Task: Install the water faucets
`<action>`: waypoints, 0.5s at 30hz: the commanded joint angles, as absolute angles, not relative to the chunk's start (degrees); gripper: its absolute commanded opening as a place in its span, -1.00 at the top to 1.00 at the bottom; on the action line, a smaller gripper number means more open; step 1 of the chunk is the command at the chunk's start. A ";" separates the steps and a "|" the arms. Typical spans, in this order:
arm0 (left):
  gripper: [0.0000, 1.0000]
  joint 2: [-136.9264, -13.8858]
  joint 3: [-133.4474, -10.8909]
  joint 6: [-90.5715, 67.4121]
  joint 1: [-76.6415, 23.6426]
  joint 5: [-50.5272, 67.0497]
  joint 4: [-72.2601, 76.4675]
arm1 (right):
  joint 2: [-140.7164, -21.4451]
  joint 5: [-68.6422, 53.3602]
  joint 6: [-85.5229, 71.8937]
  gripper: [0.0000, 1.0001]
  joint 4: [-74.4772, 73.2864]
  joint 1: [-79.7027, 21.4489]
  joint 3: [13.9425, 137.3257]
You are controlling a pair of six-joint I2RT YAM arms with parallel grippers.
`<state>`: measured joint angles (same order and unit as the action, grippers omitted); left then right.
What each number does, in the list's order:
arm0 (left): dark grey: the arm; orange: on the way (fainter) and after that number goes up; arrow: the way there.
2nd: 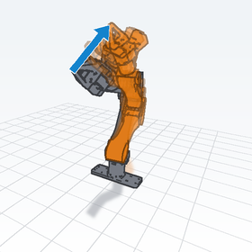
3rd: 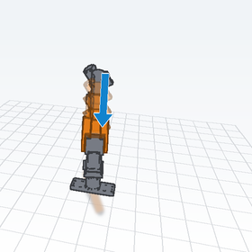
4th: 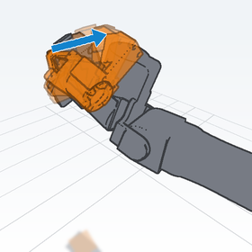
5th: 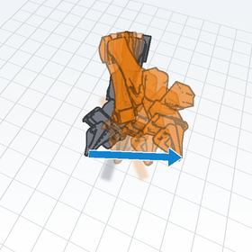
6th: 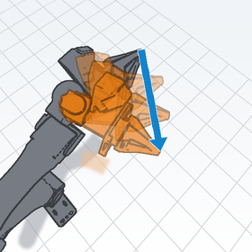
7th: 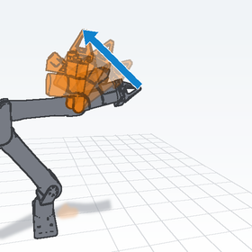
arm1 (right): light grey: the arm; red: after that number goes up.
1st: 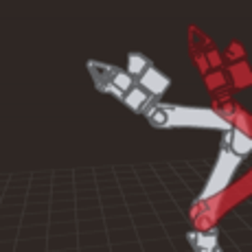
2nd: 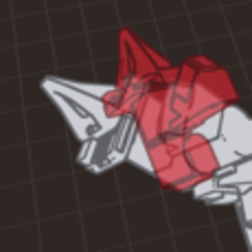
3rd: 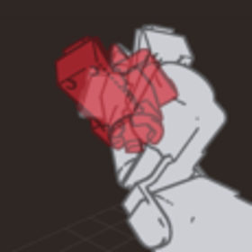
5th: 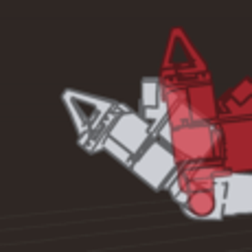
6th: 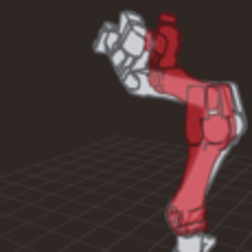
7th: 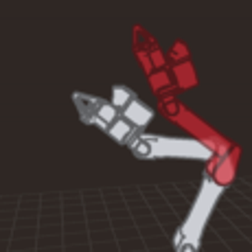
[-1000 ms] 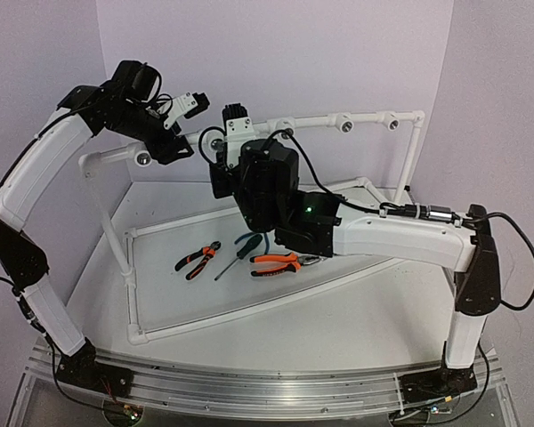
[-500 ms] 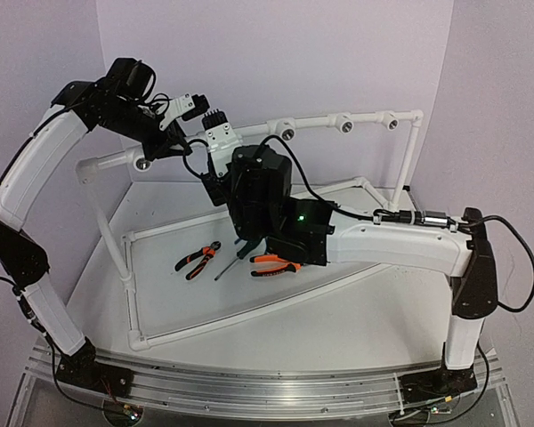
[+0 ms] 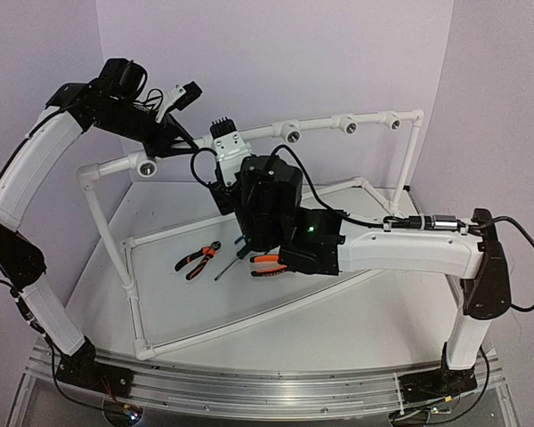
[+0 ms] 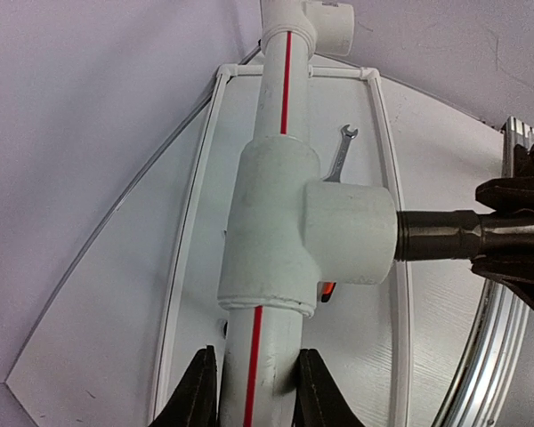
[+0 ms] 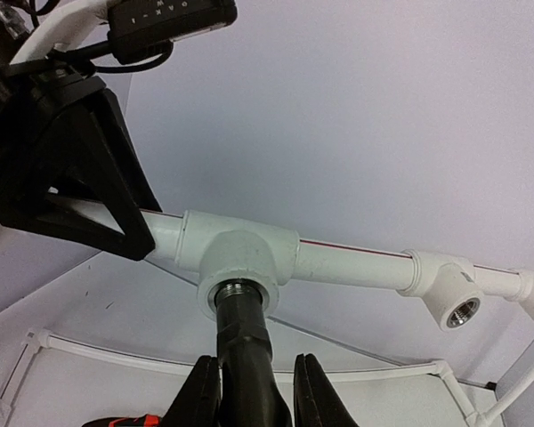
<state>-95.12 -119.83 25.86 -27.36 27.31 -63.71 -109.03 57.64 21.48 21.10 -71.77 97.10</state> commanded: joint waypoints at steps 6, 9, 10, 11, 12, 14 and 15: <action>1.00 -93.73 -111.43 3.22 -30.42 43.04 -67.60 | -109.03 57.49 8.18 1.00 25.07 -69.79 99.98; 1.00 -93.39 -110.21 4.10 -30.67 42.36 -67.38 | -108.67 59.47 0.63 1.00 24.28 -69.79 100.48; 1.00 -93.23 -109.93 4.48 -30.67 41.95 -67.32 | -108.35 60.12 -3.32 1.00 24.21 -69.79 100.14; 1.00 -93.12 -109.64 4.74 -30.67 41.51 -67.13 | -107.95 60.25 -6.63 1.00 23.98 -69.79 99.61; 1.00 -92.99 -109.41 5.04 -30.67 41.11 -66.97 | -107.68 60.18 -10.72 1.00 23.74 -69.79 99.16; 1.00 -92.98 -109.15 5.59 -30.67 40.54 -66.60 | -107.50 59.87 -17.32 1.00 22.97 -69.79 98.57; 1.00 -92.96 -109.10 5.91 -30.67 40.26 -66.44 | -107.43 59.68 -20.80 1.00 22.60 -69.79 98.43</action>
